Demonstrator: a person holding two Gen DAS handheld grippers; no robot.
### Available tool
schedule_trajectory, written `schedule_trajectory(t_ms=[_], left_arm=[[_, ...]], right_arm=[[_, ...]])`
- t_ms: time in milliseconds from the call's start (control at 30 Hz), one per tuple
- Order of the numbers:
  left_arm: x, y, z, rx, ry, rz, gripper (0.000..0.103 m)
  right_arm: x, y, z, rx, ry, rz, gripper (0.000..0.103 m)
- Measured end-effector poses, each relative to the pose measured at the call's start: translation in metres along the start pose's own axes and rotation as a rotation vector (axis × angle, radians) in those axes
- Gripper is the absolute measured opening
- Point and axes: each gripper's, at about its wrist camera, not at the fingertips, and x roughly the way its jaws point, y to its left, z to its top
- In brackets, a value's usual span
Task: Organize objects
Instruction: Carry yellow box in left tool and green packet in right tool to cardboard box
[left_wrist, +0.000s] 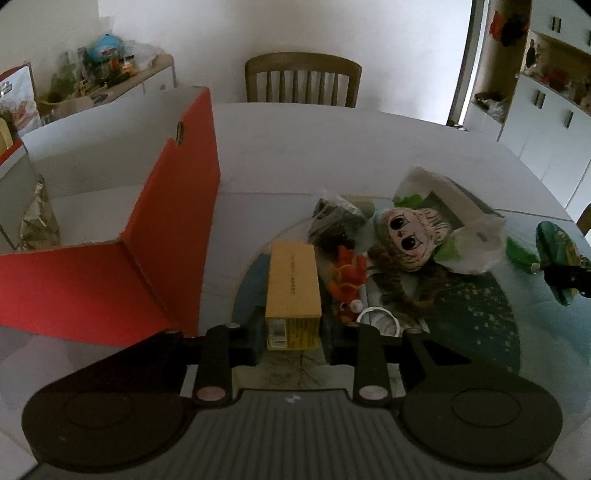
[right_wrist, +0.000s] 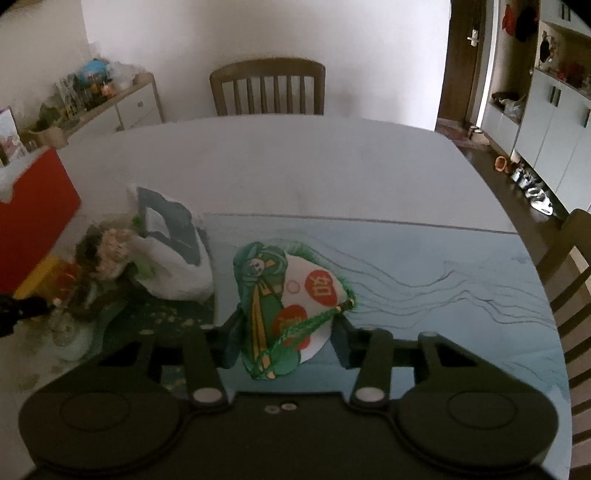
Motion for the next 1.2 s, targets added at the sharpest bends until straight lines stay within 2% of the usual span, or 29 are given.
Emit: schedule_trajectory(t_ms=[467,900,1000,1200], left_arm=[[-0.054,0.026,0.017,-0.018,-0.055,-0.104,0.028],[-0.112,0.088,0.056,-0.034,-0.121,-0.175,0.028],[-0.12,0.105,0.065,-0.027,-0.139,-0.159,0.028],[-0.126,0.149,0.083,-0.047,-0.168,-0.17,0.028]], right_arm=[[-0.078,0.046,0.014,-0.034,-0.061,0.07,0.046],[-0.111,0.143,0.057,-0.165,-0.132,0.171,0.046],[-0.112,0.167,0.067,-0.19,-0.15,0.195,0.046],[-0.108,0.219,0.083,-0.259,-0.184,0.224,0.046]])
